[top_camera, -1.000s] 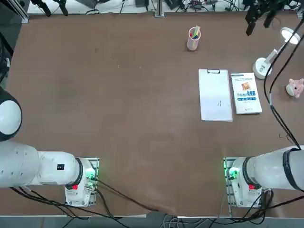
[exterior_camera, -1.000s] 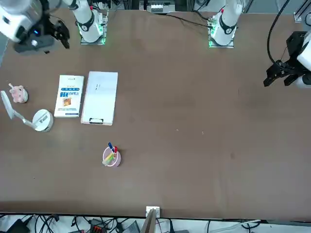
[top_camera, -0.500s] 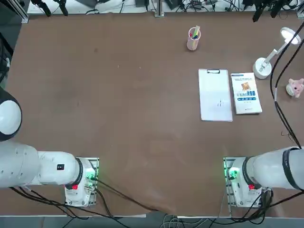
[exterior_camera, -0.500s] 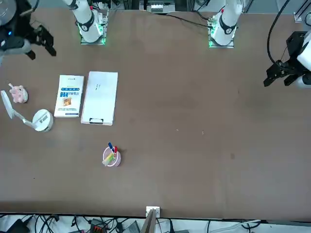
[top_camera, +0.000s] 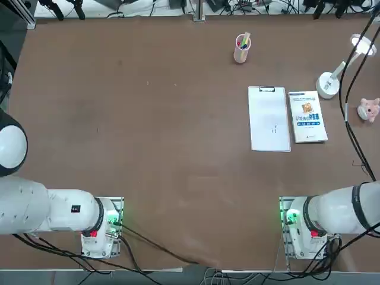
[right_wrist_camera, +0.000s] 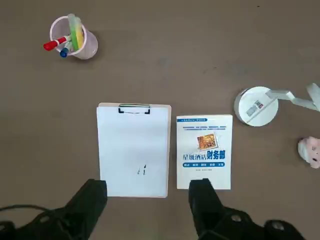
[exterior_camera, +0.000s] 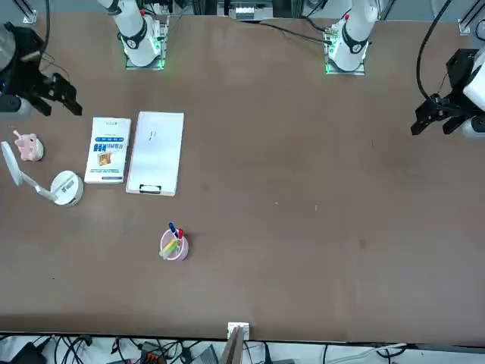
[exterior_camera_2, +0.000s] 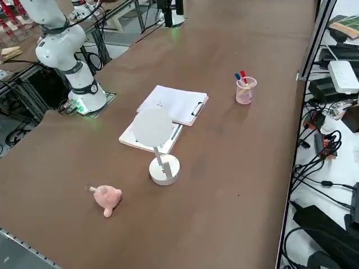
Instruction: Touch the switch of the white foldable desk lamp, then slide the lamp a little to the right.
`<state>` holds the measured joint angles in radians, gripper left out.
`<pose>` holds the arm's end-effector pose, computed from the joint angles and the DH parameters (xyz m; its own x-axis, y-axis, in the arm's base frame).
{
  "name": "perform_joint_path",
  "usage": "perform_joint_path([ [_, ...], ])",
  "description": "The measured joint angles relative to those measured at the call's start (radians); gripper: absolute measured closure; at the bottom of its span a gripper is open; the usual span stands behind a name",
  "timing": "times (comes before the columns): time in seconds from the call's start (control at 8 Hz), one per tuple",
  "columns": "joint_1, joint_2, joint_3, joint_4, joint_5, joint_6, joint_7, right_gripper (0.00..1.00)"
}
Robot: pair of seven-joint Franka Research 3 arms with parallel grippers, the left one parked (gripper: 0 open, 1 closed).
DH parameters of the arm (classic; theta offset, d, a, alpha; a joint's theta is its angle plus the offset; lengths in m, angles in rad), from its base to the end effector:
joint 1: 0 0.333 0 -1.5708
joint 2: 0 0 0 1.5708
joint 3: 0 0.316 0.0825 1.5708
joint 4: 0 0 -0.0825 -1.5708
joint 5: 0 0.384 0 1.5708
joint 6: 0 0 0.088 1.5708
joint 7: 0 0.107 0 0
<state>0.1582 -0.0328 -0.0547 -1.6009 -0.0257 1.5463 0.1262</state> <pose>0.5390 0.0527 0.6262 0.9996 -0.0232 -0.0187 -0.0227 -0.9994 0.0265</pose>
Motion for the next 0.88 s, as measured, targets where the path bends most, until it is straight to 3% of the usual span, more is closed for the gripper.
perform_joint_path([
  [0.25,-0.011,-0.005,0.051,0.006,-0.024,-0.023,0.058,0.00],
  [0.88,-0.104,-0.020,0.042,0.005,0.022,-0.061,-0.022,0.00],
])
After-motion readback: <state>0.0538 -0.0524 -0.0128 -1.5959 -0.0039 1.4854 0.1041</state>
